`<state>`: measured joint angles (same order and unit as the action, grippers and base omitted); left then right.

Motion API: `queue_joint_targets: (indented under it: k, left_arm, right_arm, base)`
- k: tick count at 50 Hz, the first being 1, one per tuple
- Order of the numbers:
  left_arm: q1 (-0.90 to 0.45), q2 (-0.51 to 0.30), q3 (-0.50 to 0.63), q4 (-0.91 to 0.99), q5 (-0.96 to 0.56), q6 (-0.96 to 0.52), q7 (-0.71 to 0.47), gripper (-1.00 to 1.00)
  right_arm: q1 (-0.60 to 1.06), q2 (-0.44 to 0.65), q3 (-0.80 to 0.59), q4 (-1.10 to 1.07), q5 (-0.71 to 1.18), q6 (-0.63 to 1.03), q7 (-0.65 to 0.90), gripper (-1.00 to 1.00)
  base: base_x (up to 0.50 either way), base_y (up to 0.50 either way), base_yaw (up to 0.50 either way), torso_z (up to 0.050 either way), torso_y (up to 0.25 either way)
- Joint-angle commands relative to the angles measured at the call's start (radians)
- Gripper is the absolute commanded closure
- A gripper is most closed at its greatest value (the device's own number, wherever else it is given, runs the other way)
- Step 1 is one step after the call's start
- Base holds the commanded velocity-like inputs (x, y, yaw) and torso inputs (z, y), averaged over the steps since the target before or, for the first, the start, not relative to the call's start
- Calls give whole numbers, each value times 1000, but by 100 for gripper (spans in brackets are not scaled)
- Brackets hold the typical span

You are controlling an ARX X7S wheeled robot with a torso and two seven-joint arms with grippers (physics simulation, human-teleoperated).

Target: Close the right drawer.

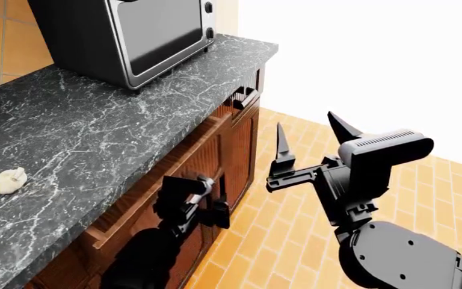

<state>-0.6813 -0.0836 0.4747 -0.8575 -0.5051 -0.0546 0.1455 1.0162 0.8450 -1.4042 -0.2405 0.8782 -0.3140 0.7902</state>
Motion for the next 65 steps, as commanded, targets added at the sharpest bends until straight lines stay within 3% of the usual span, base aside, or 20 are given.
queue_joint_targets:
  k: [1,11,32,53,58,65]
  left_arm:
    - [-63,-2,-32,-179,9,69,9,-100]
    - [-159,39,-49,-448,52,240,-42,-100]
    - [-150,31,-125,-451,324,301,-326,-100]
    - [-166,25,-221,-451,453,219,-444,-100]
    - [-174,25,-234,-451,478,164,-536,-100]
    - [-189,20,-251,-451,504,141,-769,-100]
  right_arm:
    - [-5,3,4,-3,-4,-3,1,-100]
    - [-6,7,7,-17,-9,-1,5,-100]
    - [-1,6,11,-34,-16,13,4,-100]
    - [1,10,16,-54,-25,22,10,-100]
    - [7,10,17,-68,-28,32,15,-100]
    - [12,13,19,-84,-31,39,18,-100]
  base:
    - [0,0,0,0,0]
    - [0,0,0,0,0]
    - [0,0,0,0,0]
    - [0,0,0,0,0]
    - [0,0,0,0,0]
    - [0,0,0,2,3]
